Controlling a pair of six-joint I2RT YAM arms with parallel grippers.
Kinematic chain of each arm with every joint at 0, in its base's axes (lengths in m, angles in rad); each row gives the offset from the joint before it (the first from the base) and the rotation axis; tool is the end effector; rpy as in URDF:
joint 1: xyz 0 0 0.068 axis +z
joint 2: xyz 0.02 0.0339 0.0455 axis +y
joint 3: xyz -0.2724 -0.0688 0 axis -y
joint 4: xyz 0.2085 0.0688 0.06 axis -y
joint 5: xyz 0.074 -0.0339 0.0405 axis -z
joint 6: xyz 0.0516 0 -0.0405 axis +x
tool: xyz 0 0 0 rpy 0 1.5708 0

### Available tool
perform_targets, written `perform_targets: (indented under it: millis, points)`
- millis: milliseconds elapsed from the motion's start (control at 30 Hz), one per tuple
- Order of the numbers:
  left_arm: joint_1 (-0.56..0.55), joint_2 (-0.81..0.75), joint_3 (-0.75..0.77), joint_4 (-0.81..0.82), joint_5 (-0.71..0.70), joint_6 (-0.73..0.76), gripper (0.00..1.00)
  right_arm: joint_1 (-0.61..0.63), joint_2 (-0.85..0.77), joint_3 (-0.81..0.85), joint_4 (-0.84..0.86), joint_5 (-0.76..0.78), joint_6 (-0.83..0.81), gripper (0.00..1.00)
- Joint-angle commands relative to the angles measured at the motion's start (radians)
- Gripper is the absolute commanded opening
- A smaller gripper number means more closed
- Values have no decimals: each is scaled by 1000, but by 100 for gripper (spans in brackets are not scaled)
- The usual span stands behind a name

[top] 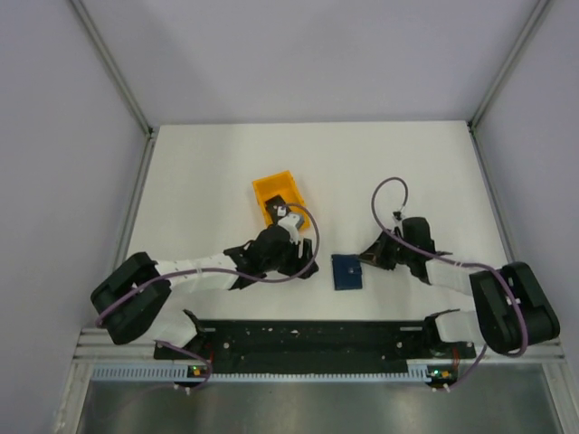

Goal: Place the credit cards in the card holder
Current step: Open the card holder at the center of the board.

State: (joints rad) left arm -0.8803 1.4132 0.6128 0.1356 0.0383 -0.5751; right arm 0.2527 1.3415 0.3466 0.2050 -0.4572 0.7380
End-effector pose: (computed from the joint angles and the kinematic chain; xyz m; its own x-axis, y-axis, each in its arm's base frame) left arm 0.1668 -0.2050 0.1972 -0.7592 0.0655 -0.6476 0.4488 0.7733 -0.4479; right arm 0.1944 0.0737 0.1511 -0.8622 0.4009 -0.3098 0.0742 0.7048 0.7056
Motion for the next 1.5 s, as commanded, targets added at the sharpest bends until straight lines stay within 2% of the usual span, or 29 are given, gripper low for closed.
perform_targets:
  millis: [0, 233, 500, 1033, 1300, 1467]
  points:
    - [-13, -56, -54, 172, 119, -87, 72, 14, -117, -63, 59, 34, 46, 0]
    - [-16, -62, -128, 412, 239, -183, 75, 14, -333, -103, 163, -46, 184, 0]
    - [-16, -177, -173, 516, 193, -226, 77, 16, -510, -75, 183, -113, 287, 0]
    - [-17, -292, -234, 593, 126, -189, 79, 14, -507, -74, 493, -302, 526, 0]
    - [-16, -266, -200, 671, 198, -206, 79, 16, -449, -104, 726, -344, 669, 0]
    - [-16, -231, -196, 760, 247, -233, 78, 16, -423, -113, 807, -350, 721, 0]
